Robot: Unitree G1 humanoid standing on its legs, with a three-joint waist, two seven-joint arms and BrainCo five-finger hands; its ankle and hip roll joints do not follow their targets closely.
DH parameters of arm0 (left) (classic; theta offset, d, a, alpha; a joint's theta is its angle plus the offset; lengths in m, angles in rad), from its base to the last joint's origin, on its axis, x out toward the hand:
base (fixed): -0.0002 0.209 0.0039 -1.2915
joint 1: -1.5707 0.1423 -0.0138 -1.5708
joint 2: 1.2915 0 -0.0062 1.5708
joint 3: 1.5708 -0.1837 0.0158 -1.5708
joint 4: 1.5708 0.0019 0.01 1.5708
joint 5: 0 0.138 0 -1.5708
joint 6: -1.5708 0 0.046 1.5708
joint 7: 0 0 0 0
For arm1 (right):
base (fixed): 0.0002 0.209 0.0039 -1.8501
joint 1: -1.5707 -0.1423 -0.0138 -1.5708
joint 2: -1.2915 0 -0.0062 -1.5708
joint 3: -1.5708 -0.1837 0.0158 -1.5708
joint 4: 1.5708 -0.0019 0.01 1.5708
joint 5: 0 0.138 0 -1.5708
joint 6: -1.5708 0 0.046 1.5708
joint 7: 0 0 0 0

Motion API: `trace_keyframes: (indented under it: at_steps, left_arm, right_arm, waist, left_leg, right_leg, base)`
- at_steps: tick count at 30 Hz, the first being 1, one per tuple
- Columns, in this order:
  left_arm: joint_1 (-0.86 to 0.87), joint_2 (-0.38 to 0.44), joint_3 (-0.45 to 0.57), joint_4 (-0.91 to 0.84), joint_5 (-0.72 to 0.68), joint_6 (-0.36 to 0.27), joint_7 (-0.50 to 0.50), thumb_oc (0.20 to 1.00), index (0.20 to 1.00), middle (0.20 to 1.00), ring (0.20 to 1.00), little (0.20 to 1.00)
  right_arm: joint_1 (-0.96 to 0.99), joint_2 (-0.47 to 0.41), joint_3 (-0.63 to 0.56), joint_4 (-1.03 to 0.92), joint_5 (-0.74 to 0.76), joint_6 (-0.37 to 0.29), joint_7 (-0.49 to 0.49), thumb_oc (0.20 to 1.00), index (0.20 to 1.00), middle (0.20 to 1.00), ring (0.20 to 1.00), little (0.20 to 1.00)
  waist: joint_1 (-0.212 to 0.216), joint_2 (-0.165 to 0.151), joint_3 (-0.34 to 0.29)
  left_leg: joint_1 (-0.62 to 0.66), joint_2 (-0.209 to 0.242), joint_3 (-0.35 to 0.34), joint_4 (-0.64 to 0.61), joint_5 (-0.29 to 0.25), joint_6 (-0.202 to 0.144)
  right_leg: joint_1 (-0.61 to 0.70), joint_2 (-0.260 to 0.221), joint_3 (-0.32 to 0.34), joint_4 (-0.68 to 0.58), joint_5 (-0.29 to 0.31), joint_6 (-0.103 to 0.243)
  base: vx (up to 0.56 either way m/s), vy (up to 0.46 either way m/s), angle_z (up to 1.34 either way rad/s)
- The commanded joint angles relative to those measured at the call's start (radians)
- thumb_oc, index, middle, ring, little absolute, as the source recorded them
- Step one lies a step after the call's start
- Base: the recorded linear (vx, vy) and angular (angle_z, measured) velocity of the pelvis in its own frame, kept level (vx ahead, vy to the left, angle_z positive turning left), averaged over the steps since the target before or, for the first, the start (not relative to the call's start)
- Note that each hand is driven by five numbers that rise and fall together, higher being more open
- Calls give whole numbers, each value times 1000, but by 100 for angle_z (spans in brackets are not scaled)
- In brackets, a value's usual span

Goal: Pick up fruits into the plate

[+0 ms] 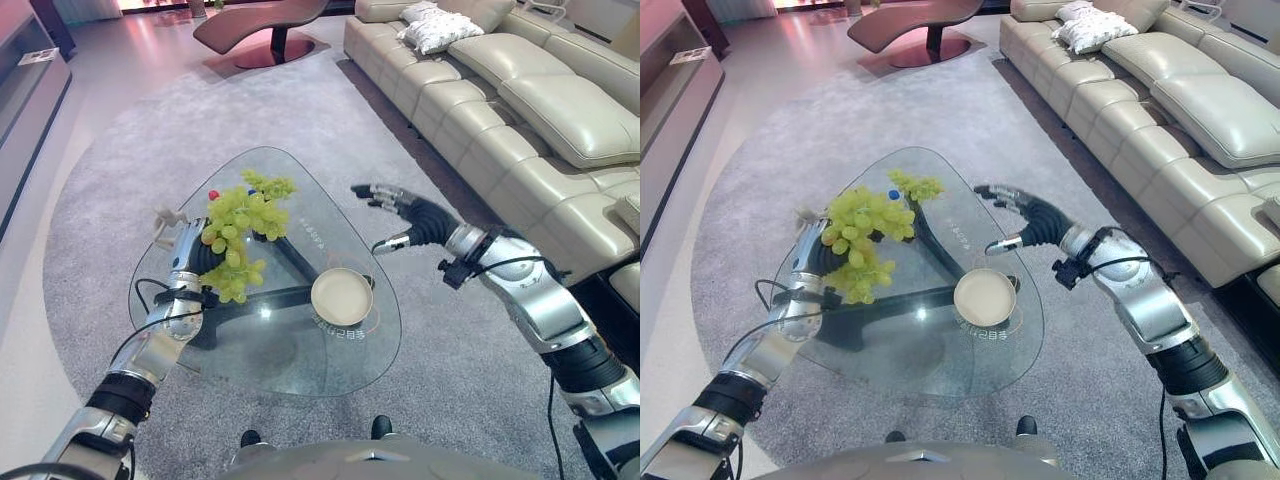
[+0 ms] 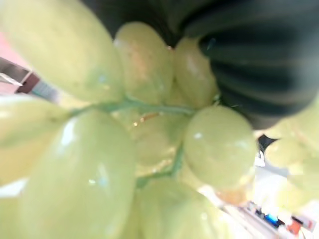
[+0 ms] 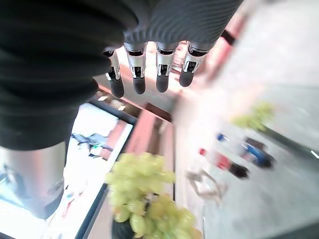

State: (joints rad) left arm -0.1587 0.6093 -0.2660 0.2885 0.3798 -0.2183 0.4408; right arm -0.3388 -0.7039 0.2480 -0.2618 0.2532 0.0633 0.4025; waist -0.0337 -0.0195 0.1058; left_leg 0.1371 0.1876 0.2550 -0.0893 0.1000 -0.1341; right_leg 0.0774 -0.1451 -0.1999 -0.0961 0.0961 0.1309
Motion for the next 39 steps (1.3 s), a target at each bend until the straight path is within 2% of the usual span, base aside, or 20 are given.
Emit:
trace_keyframes:
  at_steps: [1,6,10,17,22,30,33,39]
  left_arm:
    - [-84,46,2,-39,47,-6,-47,200,200,200,200,200]
    - [-83,28,-41,-38,68,5,-99,200,200,200,200,200]
    - [-102,23,-93,-33,117,10,-123,200,200,200,200,200]
    - [-183,11,-187,-55,152,38,-130,200,200,200,200,200]
    - [-212,-5,-213,-82,194,61,-80,200,200,200,200,200]
    - [-226,-24,-204,-136,203,112,-1,200,200,200,200,200]
    - [-224,-31,-173,-166,202,139,56,200,200,200,200,200]
    - [-217,-33,-115,-223,183,125,68,200,200,200,200,200]
  right_arm:
    - [-48,17,-12,-92,-73,-85,-19,1000,1000,1000,1000,1000]
    - [-81,23,9,-110,-140,-97,-33,1000,1000,1000,1000,1000]
    - [-137,19,49,-115,-168,-79,-26,1000,1000,1000,1000,1000]
    - [-224,51,145,-127,-132,7,-19,1000,1000,1000,1000,1000]
    - [-227,94,191,-123,-115,45,-19,1000,1000,1000,1000,1000]
    - [-209,150,228,-112,-66,95,-47,1000,1000,1000,1000,1000]
    - [-190,173,239,-105,-58,113,-60,1000,1000,1000,1000,1000]
    - [-162,192,241,-104,-50,118,-66,1000,1000,1000,1000,1000]
  waist:
    - [-6,-1,-19]
    - [-6,4,-18]
    - [-4,3,-18]
    - [-2,-1,-18]
    - [2,-2,-19]
    - [9,-7,-18]
    - [16,-11,-20]
    - [22,-16,-21]
  left_leg:
    - [-12,-10,-24,30,-83,15]
    - [-10,-14,-24,31,-88,18]
    - [-13,-14,-23,32,-90,19]
    - [-16,-14,-24,34,-93,22]
    - [-15,-12,-27,33,-94,23]
    - [-15,-12,-35,32,-93,23]
    - [-14,-10,-37,30,-93,22]
    - [-13,-8,-40,30,-89,20]
  right_leg:
    - [43,-58,-53,58,-68,32]
    - [45,-57,-45,56,-70,33]
    - [43,-57,-39,55,-72,34]
    - [43,-55,-32,55,-77,34]
    - [44,-56,-31,57,-80,35]
    - [46,-56,-32,59,-81,34]
    - [48,-57,-36,59,-82,35]
    - [49,-58,-40,60,-78,34]
  base:
    - [0,0,0]
    - [0,0,0]
    - [0,0,0]
    - [0,0,0]
    - [0,0,0]
    - [-2,-5,2]
    - [1,-7,1]
    - [0,0,0]
